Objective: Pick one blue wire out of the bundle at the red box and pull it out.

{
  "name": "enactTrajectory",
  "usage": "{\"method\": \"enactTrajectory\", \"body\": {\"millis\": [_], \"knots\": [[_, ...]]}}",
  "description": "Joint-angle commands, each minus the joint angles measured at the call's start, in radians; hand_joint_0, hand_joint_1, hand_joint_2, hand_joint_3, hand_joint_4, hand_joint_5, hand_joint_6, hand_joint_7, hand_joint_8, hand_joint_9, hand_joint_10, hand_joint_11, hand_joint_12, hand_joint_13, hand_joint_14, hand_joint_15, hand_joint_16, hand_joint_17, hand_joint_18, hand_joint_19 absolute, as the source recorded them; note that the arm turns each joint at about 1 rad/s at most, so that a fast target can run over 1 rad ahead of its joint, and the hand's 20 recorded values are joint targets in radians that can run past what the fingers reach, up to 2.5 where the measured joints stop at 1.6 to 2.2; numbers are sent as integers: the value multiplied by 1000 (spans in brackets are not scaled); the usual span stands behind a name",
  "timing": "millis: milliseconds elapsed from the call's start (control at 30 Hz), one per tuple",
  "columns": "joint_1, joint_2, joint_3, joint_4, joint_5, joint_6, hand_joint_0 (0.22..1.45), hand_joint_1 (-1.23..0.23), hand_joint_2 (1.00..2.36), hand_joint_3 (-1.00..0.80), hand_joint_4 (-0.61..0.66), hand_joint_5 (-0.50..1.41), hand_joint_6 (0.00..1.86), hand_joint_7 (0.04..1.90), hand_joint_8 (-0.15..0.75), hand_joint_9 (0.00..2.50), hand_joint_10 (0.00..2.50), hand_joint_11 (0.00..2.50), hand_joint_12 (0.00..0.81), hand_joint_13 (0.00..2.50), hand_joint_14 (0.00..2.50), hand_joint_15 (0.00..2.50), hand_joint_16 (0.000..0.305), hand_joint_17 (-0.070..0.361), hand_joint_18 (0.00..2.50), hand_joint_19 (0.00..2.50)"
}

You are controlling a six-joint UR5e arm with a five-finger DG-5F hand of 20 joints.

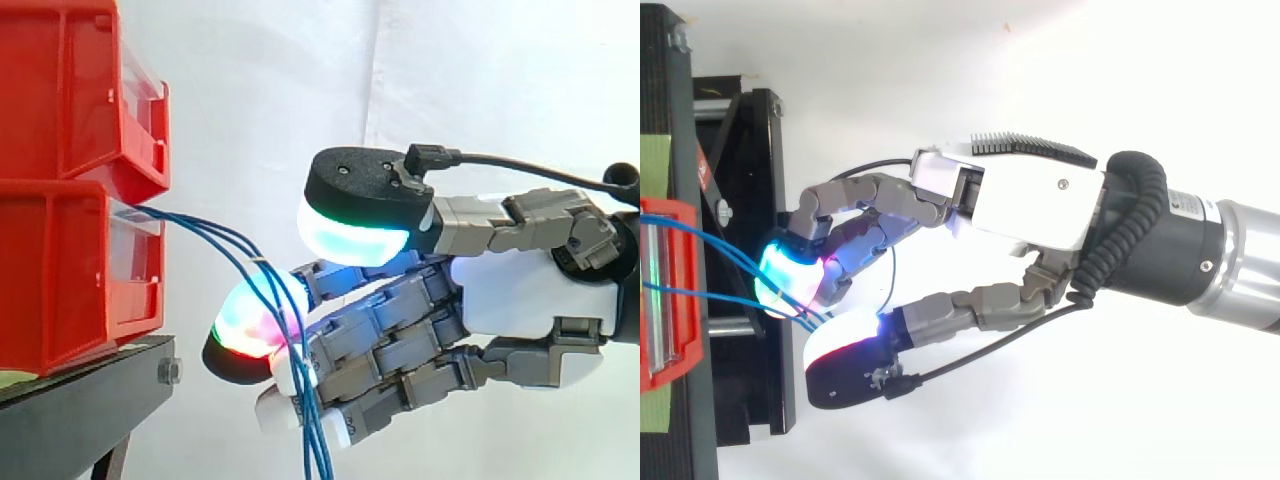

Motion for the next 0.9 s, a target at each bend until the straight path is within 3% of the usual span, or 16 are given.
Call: {"method": "enactTrajectory", "body": {"millis": [0,633,800,867], "knots": [[-2,0,2,0,0,0,604,-709,1015,-259,246,-170,770,884,341,810,9,409,406,662,9,305,48,109,598,490],[0,-4,12,-8,-2,-3,595,-705,1012,-317,269,-169,776,846,342,822,8,417,405,675,9,320,48,109,601,497],[6,-60,43,43,-5,-3,595,-706,1013,-295,244,-169,787,864,347,825,10,420,408,678,9,319,48,109,604,505],[6,-63,49,55,-8,-5,597,-707,1015,-258,235,-176,816,856,346,825,9,424,407,680,9,323,48,109,604,496]]}}
